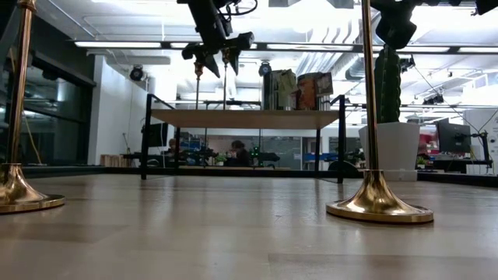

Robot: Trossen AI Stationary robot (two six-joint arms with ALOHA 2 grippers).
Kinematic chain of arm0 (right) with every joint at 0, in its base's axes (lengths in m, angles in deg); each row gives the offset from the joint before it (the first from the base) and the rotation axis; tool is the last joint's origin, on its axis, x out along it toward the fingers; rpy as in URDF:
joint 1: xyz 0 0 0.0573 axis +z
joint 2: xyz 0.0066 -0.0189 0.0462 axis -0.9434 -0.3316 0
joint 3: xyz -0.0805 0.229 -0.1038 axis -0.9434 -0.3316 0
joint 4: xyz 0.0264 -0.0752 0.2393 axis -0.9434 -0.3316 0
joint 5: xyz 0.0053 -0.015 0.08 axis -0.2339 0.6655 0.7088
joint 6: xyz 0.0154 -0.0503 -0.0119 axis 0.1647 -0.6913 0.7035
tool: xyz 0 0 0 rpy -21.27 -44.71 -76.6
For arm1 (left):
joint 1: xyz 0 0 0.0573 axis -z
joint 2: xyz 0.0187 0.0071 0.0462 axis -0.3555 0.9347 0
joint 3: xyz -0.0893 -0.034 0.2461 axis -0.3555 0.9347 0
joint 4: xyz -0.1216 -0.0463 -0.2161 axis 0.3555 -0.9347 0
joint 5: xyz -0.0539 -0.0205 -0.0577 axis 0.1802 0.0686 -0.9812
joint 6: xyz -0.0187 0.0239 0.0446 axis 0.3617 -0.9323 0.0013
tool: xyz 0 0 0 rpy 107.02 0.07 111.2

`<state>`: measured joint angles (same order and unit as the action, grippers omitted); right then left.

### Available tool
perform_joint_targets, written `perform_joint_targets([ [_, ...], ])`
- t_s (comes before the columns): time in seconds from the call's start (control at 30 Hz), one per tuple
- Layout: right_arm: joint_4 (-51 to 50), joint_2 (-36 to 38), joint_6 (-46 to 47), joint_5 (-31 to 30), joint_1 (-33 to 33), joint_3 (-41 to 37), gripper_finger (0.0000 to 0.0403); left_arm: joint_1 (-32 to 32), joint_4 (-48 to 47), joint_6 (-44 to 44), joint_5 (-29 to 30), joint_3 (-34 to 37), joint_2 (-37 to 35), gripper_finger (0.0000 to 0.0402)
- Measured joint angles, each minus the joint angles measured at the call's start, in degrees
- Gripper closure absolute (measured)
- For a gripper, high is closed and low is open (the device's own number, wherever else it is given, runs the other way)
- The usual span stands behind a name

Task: Pick & Place candle stick holders
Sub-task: Put the gold candle holder on the shelf

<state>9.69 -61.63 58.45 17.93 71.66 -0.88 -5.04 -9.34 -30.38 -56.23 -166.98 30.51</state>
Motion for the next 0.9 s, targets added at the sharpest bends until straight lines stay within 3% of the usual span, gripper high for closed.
perform_joint_targets([
  [0.9, 0.0, 0.0, 1.3, 0.0, 0.0, 0.0, 0.0151, 0.0, -5.5, 0.3, -7.5, 0.0, 0.0, 0.016],
])
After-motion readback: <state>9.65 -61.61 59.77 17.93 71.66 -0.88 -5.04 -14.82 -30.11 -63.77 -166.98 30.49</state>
